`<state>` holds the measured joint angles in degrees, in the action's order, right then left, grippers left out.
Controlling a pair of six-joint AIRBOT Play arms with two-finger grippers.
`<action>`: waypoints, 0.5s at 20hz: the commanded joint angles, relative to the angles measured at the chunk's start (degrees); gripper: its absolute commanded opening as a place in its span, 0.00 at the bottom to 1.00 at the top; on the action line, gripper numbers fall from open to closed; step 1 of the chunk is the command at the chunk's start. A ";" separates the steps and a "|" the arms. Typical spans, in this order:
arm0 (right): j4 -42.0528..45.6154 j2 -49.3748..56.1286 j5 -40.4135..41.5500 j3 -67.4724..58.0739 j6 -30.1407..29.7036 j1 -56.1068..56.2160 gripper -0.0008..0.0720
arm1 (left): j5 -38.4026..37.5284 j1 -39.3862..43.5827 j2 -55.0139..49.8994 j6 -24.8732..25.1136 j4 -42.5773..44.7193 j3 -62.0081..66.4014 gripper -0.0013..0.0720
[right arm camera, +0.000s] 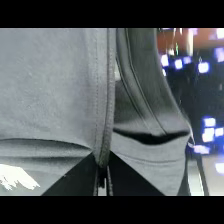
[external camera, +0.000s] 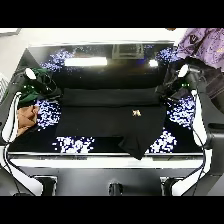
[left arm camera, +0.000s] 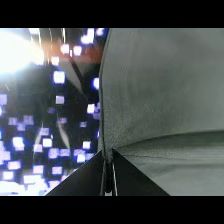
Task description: Fold the clothes and pants, and hang the long-sleeved shirts on hangers.
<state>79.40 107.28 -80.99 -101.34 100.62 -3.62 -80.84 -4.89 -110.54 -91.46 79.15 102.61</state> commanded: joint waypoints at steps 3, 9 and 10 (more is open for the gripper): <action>-0.13 0.15 -0.26 4.28 0.07 0.07 0.05 | -1.64 1.16 -0.76 -0.02 -0.28 -3.48 0.04; -4.72 -1.40 -1.60 4.87 -5.64 -0.22 0.61 | -2.21 0.04 -0.07 -0.07 -2.64 0.11 0.89; -3.91 -2.89 -2.62 4.87 -7.58 -0.52 0.61 | -3.13 -0.83 0.72 -0.09 -2.64 2.40 0.89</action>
<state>76.01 106.32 -81.67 -96.64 96.99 -3.68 -82.41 -4.60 -110.72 -91.48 77.41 101.84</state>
